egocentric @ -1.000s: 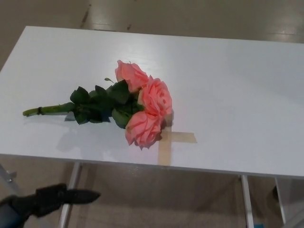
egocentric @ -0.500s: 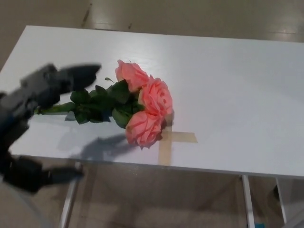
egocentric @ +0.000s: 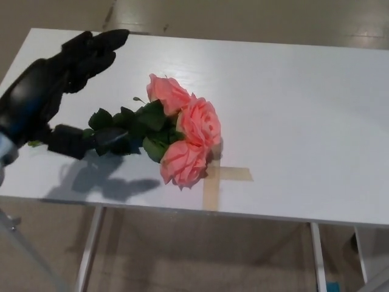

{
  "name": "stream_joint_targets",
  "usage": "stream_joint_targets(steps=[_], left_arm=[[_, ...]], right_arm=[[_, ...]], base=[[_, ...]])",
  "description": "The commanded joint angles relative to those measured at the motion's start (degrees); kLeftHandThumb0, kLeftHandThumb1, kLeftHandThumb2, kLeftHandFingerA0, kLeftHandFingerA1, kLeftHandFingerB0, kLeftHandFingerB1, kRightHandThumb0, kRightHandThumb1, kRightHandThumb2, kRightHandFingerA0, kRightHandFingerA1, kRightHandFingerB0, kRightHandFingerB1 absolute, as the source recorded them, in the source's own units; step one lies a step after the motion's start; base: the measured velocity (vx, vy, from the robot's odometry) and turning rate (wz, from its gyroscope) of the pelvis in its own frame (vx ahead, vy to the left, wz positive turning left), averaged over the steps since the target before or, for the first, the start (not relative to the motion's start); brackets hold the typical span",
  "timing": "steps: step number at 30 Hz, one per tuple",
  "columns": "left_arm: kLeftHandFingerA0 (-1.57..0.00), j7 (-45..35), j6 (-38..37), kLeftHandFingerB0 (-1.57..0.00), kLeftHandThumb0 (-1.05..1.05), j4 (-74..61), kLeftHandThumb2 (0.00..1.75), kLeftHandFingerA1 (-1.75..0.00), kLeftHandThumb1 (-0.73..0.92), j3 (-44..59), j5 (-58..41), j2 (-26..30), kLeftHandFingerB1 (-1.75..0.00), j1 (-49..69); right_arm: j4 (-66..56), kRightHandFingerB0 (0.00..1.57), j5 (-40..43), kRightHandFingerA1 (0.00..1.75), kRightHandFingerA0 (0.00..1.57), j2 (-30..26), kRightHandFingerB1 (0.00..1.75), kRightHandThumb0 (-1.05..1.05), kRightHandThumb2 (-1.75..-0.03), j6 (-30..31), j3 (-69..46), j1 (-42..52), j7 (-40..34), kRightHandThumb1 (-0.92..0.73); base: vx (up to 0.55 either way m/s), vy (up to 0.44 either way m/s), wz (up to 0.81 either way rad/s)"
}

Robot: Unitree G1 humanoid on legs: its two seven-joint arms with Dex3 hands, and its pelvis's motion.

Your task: Use the left hand to pick up the rose and passes it to a human.

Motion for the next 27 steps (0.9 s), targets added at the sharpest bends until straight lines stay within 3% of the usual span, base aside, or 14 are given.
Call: stream_joint_targets(steps=[1,2,3,15,26,27], left_arm=[[0.0,7.81,2.23,0.0,-0.76,11.57,0.61,-0.17,0.44,-6.13,14.17,-0.24,-0.22,-7.15],[0.0,8.45,3.38,0.0,-0.76,13.52,0.59,-0.18,0.45,-7.44,15.64,-0.14,-0.23,-8.37],[0.0,9.59,4.16,0.0,-0.6,17.73,0.79,-0.15,0.35,-9.32,17.65,-0.33,-0.22,-10.39],[0.0,14.49,3.04,0.0,-0.61,31.39,0.79,-0.16,0.35,-18.72,24.32,-2.6,-0.23,-16.25],[0.0,15.83,1.44,0.0,-0.61,39.35,0.8,-0.16,0.35,-21.16,26.75,-5.48,-0.24,-19.75],[-0.01,15.56,1.68,-0.02,-0.6,39.69,0.8,-0.18,0.36,-21.6,27.22,-5.85,-0.26,-20.11]], right_arm=[[0.11,0.48,0.16,0.44,0.62,-0.63,0.38,-0.53,-0.6,-0.02,-0.25,0.76,0.26,-0.63],[0.07,0.48,0.08,0.44,0.62,-0.66,0.38,-0.53,-0.6,-0.14,-0.17,0.97,0.3,-0.63],[0.07,0.48,0.23,0.44,0.62,-0.54,0.38,-0.53,-0.6,-0.18,-0.29,1.1,0.38,-0.63],[0.03,0.47,0.63,0.44,0.62,-0.42,0.39,-0.51,-0.6,-0.32,-1.06,1.35,0.81,-0.63],[0.0,0.47,0.35,0.44,0.62,-0.33,0.39,-0.5,-0.6,-0.51,-1.06,1.58,0.78,-0.63],[-0.03,0.44,0.37,0.57,0.57,-0.29,0.52,-0.54,-0.84,-0.63,-1.06,1.63,0.79,-0.51]], base=[[0.0,0.0,0.0],[0.0,0.0,0.0],[0.0,0.0,0.0],[0.0,0.0,0.0],[0.0,0.0,0.0],[0.0,0.0,0.0]])
